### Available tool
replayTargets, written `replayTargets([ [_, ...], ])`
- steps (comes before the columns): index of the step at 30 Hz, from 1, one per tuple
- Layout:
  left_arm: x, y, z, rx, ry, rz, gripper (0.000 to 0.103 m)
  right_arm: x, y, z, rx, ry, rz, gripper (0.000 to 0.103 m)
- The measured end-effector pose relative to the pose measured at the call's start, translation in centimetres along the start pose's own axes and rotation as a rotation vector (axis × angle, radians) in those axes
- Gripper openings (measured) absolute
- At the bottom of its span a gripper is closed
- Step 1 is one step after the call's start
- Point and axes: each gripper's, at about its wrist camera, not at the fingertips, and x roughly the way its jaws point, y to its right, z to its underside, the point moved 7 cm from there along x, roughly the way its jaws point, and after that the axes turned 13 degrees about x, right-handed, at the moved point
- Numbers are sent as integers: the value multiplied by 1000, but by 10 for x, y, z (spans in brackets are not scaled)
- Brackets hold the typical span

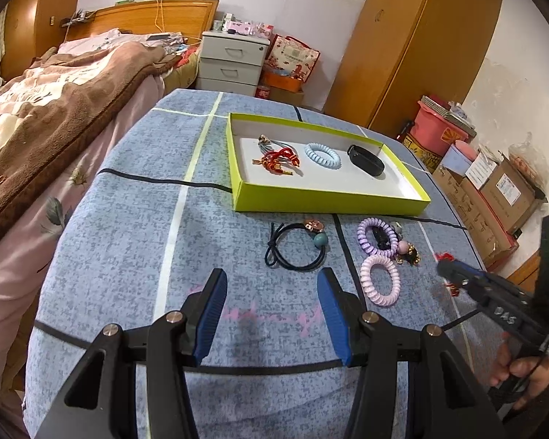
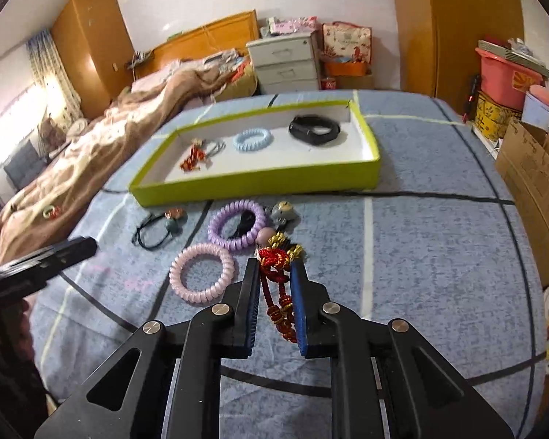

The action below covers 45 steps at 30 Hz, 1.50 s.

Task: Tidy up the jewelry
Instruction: 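Reach the right tool to the red tassel keychain with gold beads and grasp, then grasp the black hair tie with teal bead with the left tool while the right holds the tassel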

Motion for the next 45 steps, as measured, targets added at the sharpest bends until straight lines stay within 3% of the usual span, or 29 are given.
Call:
replayTargets([
  [9,29,4,-14,59,-54,-18,53,-22,-2,-17,12,46,-31,17],
  [21,61,50,-33,160,-92,53,53,-7,8,-26,32,12,-51,17],
  [29,78,48,-32,144,-130,-22,53,-1,9,-29,20,-5,-80,17],
  [33,81,47,-31,148,-135,-56,46,3,10,-33,19,-13,-96,17],
  [41,79,35,-31,115,-135,-91,17,12,5,-35,1,-33,-116,17],
  [45,77,32,-30,103,-131,-85,14,19,7,-34,3,-46,-117,17],
])
